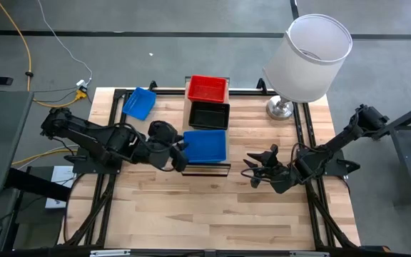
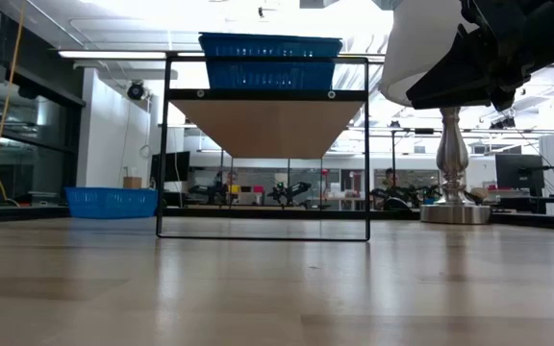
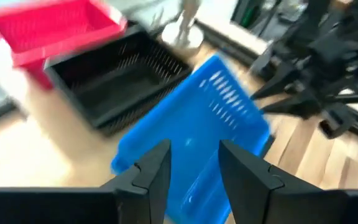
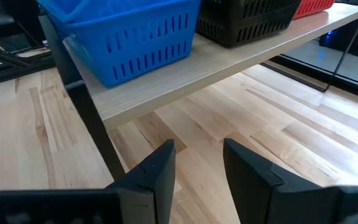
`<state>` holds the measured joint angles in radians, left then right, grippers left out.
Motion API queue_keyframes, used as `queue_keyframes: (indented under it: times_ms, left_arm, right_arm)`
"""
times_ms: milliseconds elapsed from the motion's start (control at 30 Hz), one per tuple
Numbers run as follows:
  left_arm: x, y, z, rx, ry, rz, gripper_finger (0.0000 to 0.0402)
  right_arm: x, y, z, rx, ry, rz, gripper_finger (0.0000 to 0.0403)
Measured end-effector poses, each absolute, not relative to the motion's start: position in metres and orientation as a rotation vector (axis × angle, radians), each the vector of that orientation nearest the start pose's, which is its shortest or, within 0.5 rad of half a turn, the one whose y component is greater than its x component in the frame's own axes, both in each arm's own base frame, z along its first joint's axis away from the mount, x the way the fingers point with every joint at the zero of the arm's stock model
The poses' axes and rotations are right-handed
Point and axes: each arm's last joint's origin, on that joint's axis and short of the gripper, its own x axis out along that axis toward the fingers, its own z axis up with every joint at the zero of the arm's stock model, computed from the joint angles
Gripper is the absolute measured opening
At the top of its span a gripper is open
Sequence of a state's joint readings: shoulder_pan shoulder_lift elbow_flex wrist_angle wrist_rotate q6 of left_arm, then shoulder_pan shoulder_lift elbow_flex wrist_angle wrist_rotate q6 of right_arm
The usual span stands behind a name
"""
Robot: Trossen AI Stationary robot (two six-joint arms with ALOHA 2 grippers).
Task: Stack baskets on shelf by color
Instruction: Stack the bottom blue bin on top of the blue bin on the shelf
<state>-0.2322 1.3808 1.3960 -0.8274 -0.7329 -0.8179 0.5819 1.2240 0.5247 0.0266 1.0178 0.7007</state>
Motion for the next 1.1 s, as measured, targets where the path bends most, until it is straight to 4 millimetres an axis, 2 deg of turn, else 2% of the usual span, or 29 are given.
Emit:
queue_keyframes:
  times_ms: [133, 200, 367, 433, 700, 900, 1000, 1100]
  left_arm:
    - [0.286, -0.052, 0.368, -0.26, 0.402, 0.662, 0.012]
    - [0.295, -0.055, 0.368, -0.21, 0.373, 0.635, 0.0105]
    - [0.316, -0.058, 0.366, -0.111, 0.299, 0.666, 0.0023]
    - [0.322, -0.059, 0.364, -0.085, 0.271, 0.681, 0.0007]
    - [0.337, -0.063, 0.335, -0.033, 0.117, 0.604, 0.0002]
    - [0.332, -0.056, 0.304, -0.078, -0.049, 0.572, 0.0001]
    - [0.33, -0.05, 0.292, -0.103, -0.051, 0.565, 0.0]
    - [0.329, -0.046, 0.288, -0.107, -0.046, 0.591, 0.0]
  right_arm:
    - [0.198, 0.101, 0.188, 0.192, 0.294, -0.555, 0.0122]
    - [0.198, 0.101, 0.188, 0.192, 0.295, -0.555, 0.0122]
    - [0.198, 0.101, 0.188, 0.193, 0.295, -0.554, 0.0122]
    - [0.198, 0.101, 0.188, 0.192, 0.295, -0.554, 0.0122]
    - [0.198, 0.101, 0.188, 0.189, 0.297, -0.554, 0.0122]
    - [0.198, 0.101, 0.188, 0.19, 0.296, -0.555, 0.0122]
    - [0.198, 0.101, 0.188, 0.188, 0.297, -0.554, 0.0122]
    - [0.198, 0.101, 0.188, 0.188, 0.297, -0.554, 0.0122]
